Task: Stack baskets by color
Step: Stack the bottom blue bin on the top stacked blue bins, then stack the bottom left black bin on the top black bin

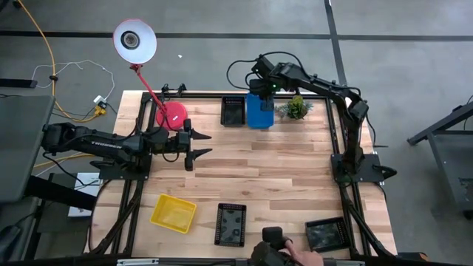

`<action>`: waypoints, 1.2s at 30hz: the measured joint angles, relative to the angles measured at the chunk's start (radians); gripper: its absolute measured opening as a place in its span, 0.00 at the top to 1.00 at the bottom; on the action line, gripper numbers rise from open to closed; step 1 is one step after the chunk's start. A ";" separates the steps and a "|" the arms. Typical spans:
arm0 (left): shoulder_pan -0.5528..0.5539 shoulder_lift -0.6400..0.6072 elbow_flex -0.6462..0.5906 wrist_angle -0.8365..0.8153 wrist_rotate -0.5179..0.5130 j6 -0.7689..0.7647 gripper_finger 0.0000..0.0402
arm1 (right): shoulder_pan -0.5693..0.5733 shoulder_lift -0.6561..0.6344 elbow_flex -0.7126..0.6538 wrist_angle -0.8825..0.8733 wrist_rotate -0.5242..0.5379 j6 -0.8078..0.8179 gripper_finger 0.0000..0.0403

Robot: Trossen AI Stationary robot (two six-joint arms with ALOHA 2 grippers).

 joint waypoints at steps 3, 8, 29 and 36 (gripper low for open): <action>0.000 0.000 0.000 0.000 0.000 0.000 0.49 | 0.013 0.000 0.000 -0.002 0.047 0.033 0.71; 0.000 0.000 0.000 0.000 0.000 0.000 0.49 | 0.028 0.000 0.004 -0.048 0.085 0.030 0.54; 0.000 0.000 0.000 -0.004 0.000 -0.019 0.49 | 0.049 -0.539 -0.652 0.223 -0.302 0.314 0.98; 0.000 0.000 0.000 0.037 0.000 0.008 0.49 | 0.238 -0.873 -1.057 0.779 -0.318 0.515 0.94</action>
